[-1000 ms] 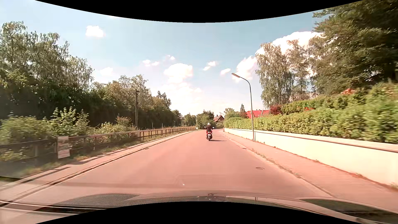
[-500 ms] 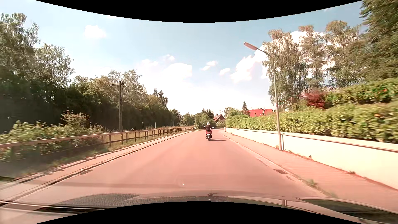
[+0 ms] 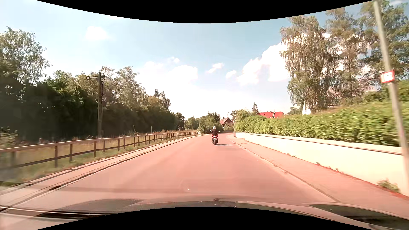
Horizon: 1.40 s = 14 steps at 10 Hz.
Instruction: Follow the waypoints while adhering to traffic rules and regulations
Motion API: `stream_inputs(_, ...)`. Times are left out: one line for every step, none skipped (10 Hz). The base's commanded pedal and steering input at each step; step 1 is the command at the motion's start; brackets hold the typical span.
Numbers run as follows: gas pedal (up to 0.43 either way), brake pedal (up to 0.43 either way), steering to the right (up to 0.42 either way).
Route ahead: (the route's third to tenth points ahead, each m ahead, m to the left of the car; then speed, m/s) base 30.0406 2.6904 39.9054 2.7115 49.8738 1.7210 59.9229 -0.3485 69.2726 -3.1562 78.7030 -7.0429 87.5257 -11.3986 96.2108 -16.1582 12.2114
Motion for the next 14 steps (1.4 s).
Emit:
stream_inputs(0.169, 0.012, -0.004)
stream_inputs(0.157, 0.012, -0.004)
stream_inputs(0.138, 0.012, -0.003)
stream_inputs(0.130, 0.012, -0.004)
stream_inputs(0.130, 0.012, -0.004)
stream_inputs(0.130, 0.012, -0.004)
stream_inputs(0.118, 0.012, -0.004)
stream_inputs(0.118, 0.012, -0.004)
stream_inputs(0.118, 0.012, -0.003)
stream_inputs(0.118, 0.012, -0.003)
stream_inputs(0.118, 0.006, -0.002)
stream_inputs(0.118, 0.012, -0.001)
stream_inputs(0.130, 0.012, 0.000)
stream_inputs(0.130, 0.012, 0.005)
